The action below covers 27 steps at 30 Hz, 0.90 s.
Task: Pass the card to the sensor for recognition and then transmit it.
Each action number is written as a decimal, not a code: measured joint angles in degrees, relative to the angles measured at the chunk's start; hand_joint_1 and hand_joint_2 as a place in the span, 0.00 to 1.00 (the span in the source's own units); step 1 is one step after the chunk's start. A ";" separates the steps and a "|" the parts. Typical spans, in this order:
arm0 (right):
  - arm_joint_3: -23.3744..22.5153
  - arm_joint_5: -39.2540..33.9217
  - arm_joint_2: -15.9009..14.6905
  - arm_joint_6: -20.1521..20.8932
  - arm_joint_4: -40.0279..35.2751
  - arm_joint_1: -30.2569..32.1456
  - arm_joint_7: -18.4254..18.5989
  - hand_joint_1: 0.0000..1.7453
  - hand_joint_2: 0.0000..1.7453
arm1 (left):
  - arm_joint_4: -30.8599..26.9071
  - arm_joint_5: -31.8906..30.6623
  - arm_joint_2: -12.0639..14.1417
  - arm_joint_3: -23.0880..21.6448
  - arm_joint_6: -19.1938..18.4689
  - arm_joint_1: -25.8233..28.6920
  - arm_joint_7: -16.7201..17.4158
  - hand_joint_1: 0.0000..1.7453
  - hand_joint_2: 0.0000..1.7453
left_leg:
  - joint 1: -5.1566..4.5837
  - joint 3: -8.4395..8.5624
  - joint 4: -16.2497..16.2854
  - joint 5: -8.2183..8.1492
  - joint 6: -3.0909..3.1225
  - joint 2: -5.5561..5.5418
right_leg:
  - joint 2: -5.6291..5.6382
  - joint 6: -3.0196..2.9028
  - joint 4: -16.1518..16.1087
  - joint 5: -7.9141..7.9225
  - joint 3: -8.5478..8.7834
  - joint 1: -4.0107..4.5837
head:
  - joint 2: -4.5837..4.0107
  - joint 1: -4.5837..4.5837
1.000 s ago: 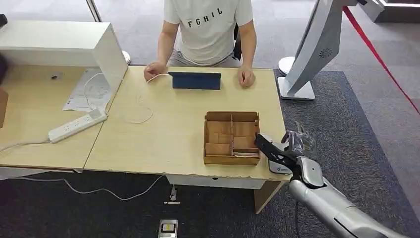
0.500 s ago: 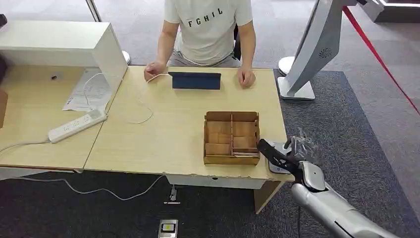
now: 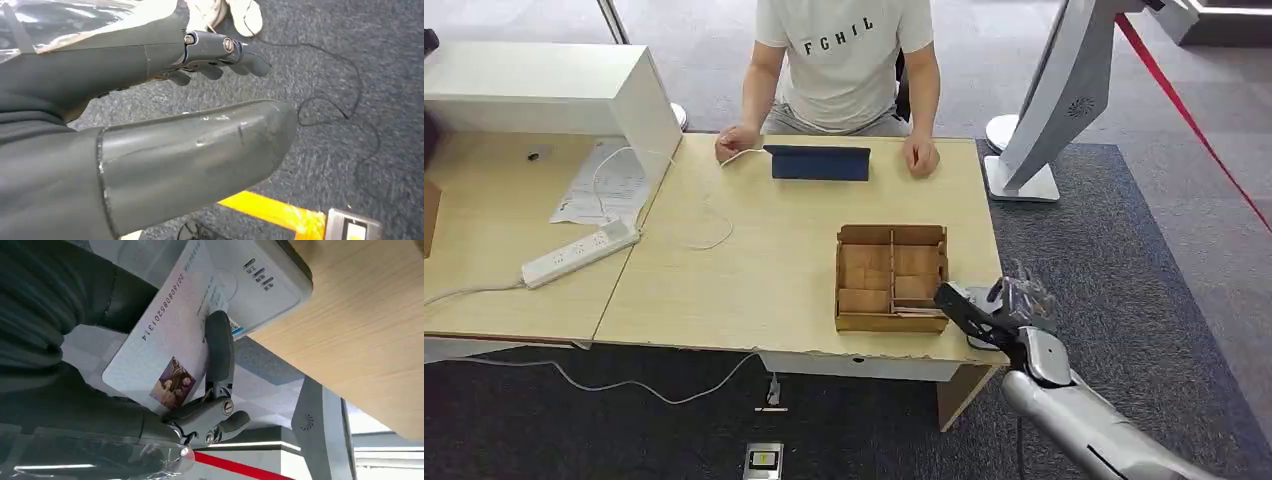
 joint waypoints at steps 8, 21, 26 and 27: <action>0.15 0.35 0.15 -1.07 0.81 -1.09 1.42 1.00 1.00 | 0.00 0.02 0.17 0.04 -1.18 0.03 -1.14 0.00 0.00 | 0.00 -0.01 0.01 0.00 0.00 0.00 | 0.00 0.03 0.01 0.02 -0.01 0.00 | 0.00 0.00; 1.88 11.15 -4.48 4.25 -11.35 -15.72 13.31 1.00 1.00 | -0.02 -2.82 0.50 0.94 -2.03 0.16 1.05 0.00 0.00 | -0.02 -0.03 0.02 0.04 0.00 0.04 | 0.04 0.01 0.03 0.07 -0.06 -0.03 | 0.00 0.00; 2.86 13.31 -4.37 8.46 -15.72 -20.52 11.60 1.00 1.00 | -0.02 -3.89 0.72 0.98 -2.47 0.10 1.40 0.00 0.00 | 0.01 -0.04 0.01 0.04 -0.01 0.03 | 0.04 0.01 0.05 0.07 -0.06 0.01 | 0.00 -0.02; 3.02 13.71 -3.93 9.05 -16.09 -21.04 11.01 1.00 1.00 | -0.02 -4.00 0.72 0.98 -2.84 0.09 1.31 0.00 0.00 | 0.02 -0.04 0.01 0.04 -0.01 0.02 | 0.04 0.01 0.04 0.07 -0.05 0.02 | 0.00 0.00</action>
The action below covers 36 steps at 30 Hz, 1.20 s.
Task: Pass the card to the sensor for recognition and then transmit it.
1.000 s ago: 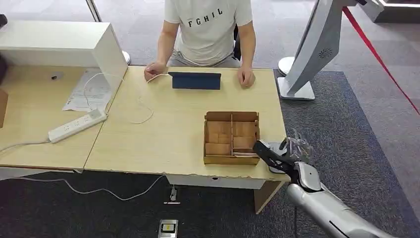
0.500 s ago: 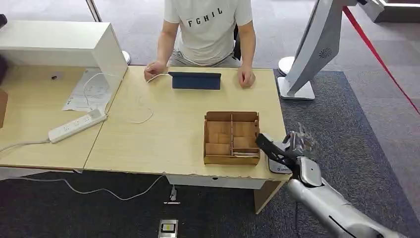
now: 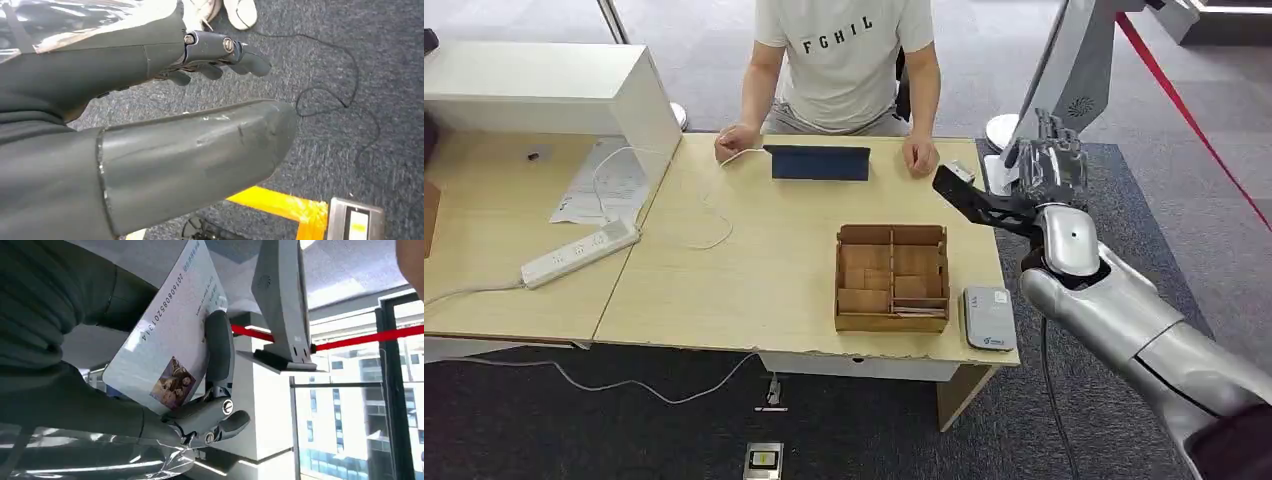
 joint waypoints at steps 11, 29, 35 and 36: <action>3.37 2.32 4.81 0.04 0.59 0.02 -2.60 1.00 1.00 | 0.00 -0.55 -0.09 0.02 -1.99 -0.10 -2.71 0.00 0.00 | 0.02 0.00 0.00 0.00 0.00 -0.01 | 0.00 0.00 -0.01 0.00 0.00 0.02 | 0.00 0.00; 4.83 2.23 7.52 0.59 3.19 1.14 -0.04 1.00 1.00 | 0.00 -0.74 -0.98 0.24 -2.93 -0.06 -2.67 0.00 0.00 | 0.02 0.00 0.00 0.00 -0.01 0.01 | 0.00 0.00 -0.02 0.00 -0.01 0.02 | 0.00 -0.02; 5.05 2.38 7.56 0.63 3.98 1.22 0.07 0.00 1.00 | 0.00 -0.79 -1.33 0.31 -2.77 -0.02 -2.64 0.00 0.00 | 0.01 -0.01 0.01 0.00 0.00 0.01 | 0.00 0.00 -0.03 0.00 -0.01 0.01 | 0.00 -0.02; 5.05 2.42 7.56 0.65 4.13 1.29 0.07 0.00 1.00 | 0.00 -0.79 -1.36 0.33 -2.77 -0.03 -2.64 0.00 0.00 | 0.01 0.00 0.01 0.00 0.00 0.02 | 0.00 0.00 -0.03 0.00 -0.01 0.01 | 0.00 0.00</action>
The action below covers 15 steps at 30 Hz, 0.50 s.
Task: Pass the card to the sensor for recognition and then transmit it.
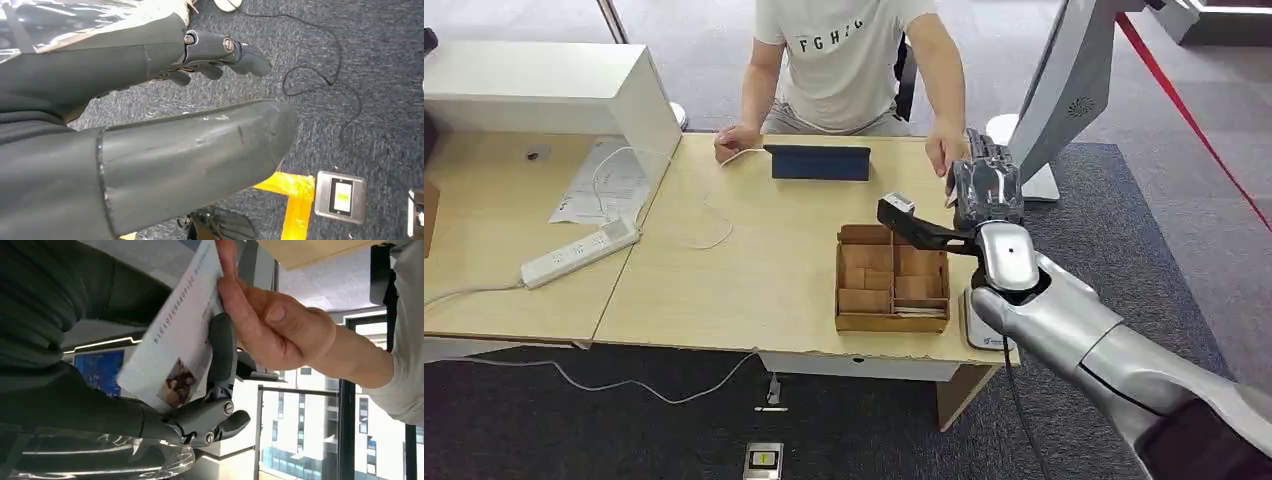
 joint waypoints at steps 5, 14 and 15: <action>0.15 1.29 0.02 -0.24 0.59 0.31 -1.27 0.00 0.00 | 0.00 -0.09 -0.15 0.02 -0.18 -0.01 0.02 0.00 0.00 | 0.00 0.00 0.00 0.00 0.00 -0.01 | 0.00 0.00 0.00 0.00 -0.01 0.00 | 0.00 -0.02; 0.22 0.79 0.28 -0.46 1.14 1.12 -1.55 0.00 0.00 | 0.00 0.00 -0.15 0.09 -0.33 0.00 0.42 0.00 0.00 | 0.01 0.00 0.00 0.01 -0.01 -0.01 | 0.00 0.00 0.01 0.00 0.00 0.01 | 0.00 -0.02; 0.15 0.39 0.28 -0.72 1.14 1.14 -1.55 0.00 0.00 | 0.00 0.02 -0.15 0.09 -0.33 0.00 0.44 0.00 0.00 | 0.01 0.00 0.00 0.01 -0.01 -0.01 | 0.00 0.00 0.01 0.00 0.00 0.01 | 0.00 0.00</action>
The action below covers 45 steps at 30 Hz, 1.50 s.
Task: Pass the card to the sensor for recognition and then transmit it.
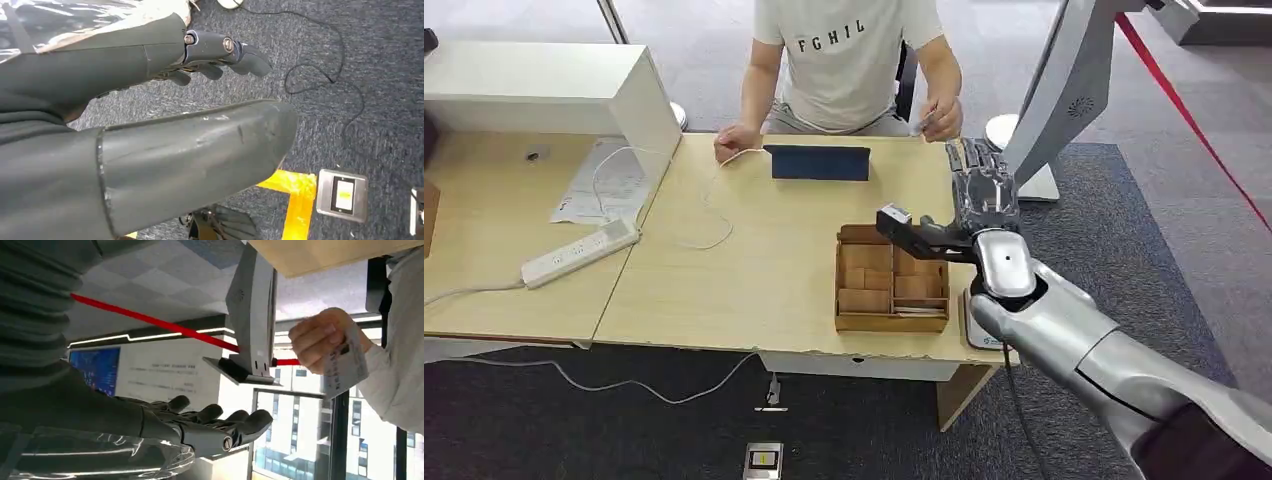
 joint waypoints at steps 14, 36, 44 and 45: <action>-8.59 -14.10 -7.30 -9.70 -11.87 5.05 -5.31 0.00 0.00 | 0.00 2.99 0.02 0.63 0.87 0.12 1.33 0.00 0.00 | -0.02 0.02 0.03 -0.01 0.01 0.04 | 0.05 -0.01 -0.04 0.01 -0.03 -0.01 | 0.00 -0.02; -15.71 -12.11 -21.00 -14.08 -44.89 28.01 -4.06 0.00 1.00 | 0.02 6.21 -0.13 1.33 6.69 -0.10 1.81 0.00 0.00 | 0.01 0.02 0.01 -0.03 0.01 0.07 | 0.05 -0.01 -0.05 0.01 0.01 0.01 | 0.00 -0.02; -15.78 -4.46 -20.31 -8.11 -46.73 29.70 -3.26 0.00 1.00 | 0.04 6.23 -0.33 1.33 6.73 -0.16 1.51 0.00 0.00 | 0.01 0.01 0.01 -0.04 0.01 0.06 | 0.04 -0.01 -0.04 0.01 0.02 0.01 | 0.00 -0.02; -15.65 -3.36 -19.93 -7.30 -46.73 29.74 -3.23 0.00 1.00 | 0.04 6.21 -0.35 1.33 6.69 -0.19 1.38 0.00 0.00 | 0.01 0.01 0.01 -0.04 0.01 0.07 | 0.05 -0.01 -0.04 0.01 0.01 0.01 | 0.00 -0.02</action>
